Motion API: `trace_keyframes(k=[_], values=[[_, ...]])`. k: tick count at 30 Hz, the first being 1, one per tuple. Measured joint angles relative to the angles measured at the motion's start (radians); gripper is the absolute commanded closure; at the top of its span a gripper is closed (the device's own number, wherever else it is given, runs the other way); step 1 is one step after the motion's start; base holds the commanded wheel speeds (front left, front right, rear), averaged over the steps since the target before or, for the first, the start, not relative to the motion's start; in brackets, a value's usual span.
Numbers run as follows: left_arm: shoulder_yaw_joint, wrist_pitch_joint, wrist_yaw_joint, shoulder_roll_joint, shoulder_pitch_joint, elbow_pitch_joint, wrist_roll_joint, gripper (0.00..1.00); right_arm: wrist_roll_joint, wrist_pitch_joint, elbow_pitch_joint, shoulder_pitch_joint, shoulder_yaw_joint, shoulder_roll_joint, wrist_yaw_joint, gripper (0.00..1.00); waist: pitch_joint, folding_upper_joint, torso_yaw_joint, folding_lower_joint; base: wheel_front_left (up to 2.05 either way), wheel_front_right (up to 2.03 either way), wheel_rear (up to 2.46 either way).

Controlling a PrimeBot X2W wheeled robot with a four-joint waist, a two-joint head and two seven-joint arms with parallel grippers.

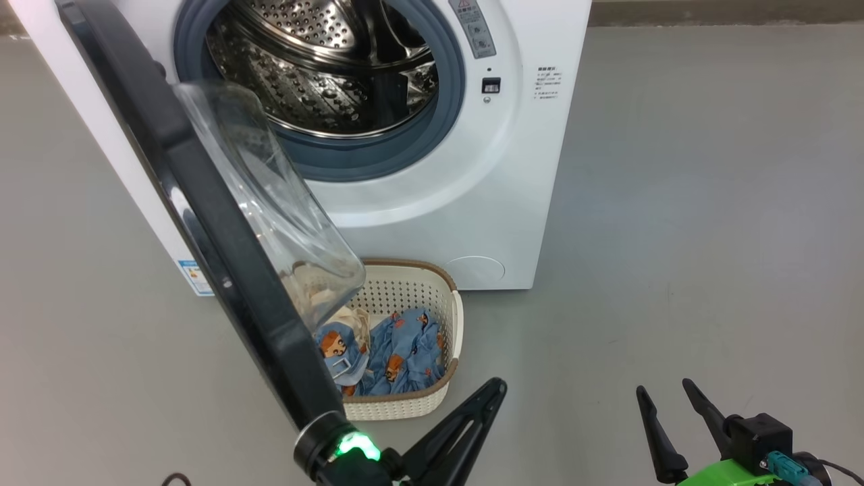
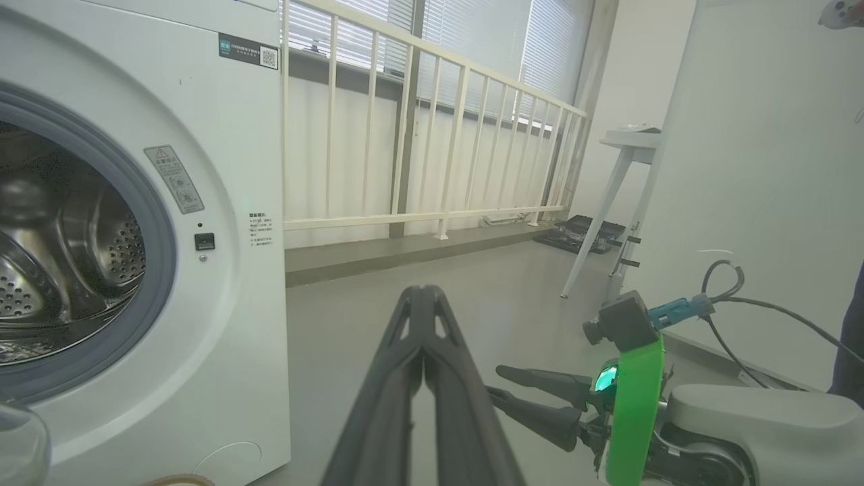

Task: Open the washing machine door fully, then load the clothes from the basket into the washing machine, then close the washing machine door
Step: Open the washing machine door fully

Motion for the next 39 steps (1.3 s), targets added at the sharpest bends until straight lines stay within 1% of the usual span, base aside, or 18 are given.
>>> trace_keyframes(k=[5, 9, 14, 18, 23, 28, 39], values=[[0.014, 0.000, 0.000, 0.001, 0.020, 0.058, 0.000, 1.00, 0.002, 0.000, 0.003, -0.001, 0.001, -0.004, 0.000, 0.00, 0.012, 0.0000, 0.007, 0.0000, 0.00, 0.00, 0.00], [0.049, 0.000, 0.000, 0.001, 0.024, 0.113, 0.000, 1.00, 0.002, 0.000, 0.004, -0.001, 0.001, -0.005, 0.000, 0.00, 0.020, 0.0001, 0.012, 0.0000, 0.00, 0.00, 0.00], [0.128, 0.001, 0.000, -0.006, 0.047, 0.183, 0.000, 1.00, 0.003, 0.000, 0.006, -0.005, 0.002, -0.005, 0.000, 0.00, 0.027, 0.0000, 0.018, 0.0000, 0.00, 0.00, 0.00], [0.196, 0.001, 0.000, -0.021, 0.055, 0.217, 0.005, 1.00, 0.004, 0.000, 0.006, -0.007, 0.002, -0.005, 0.000, 0.00, 0.032, 0.0001, 0.020, 0.0000, 0.00, 0.00, 0.00], [0.257, 0.001, 0.000, -0.037, 0.052, 0.246, 0.013, 1.00, 0.007, 0.000, 0.007, -0.021, 0.003, -0.005, 0.000, 0.00, 0.038, 0.0000, 0.021, 0.0000, 0.00, 0.00, 0.00], [0.276, 0.001, 0.000, -0.042, 0.042, 0.268, 0.021, 1.00, 0.030, 0.000, 0.009, -0.022, 0.005, -0.006, 0.000, 0.00, 0.046, 0.0001, 0.020, 0.0000, 0.00, 0.00, 0.00], [0.287, 0.001, 0.000, -0.060, 0.018, 0.279, 0.022, 1.00, 0.037, 0.000, 0.017, -0.027, 0.007, -0.006, 0.000, 0.00, 0.058, 0.0000, 0.020, 0.0000, 0.00, 0.00, 0.00]])
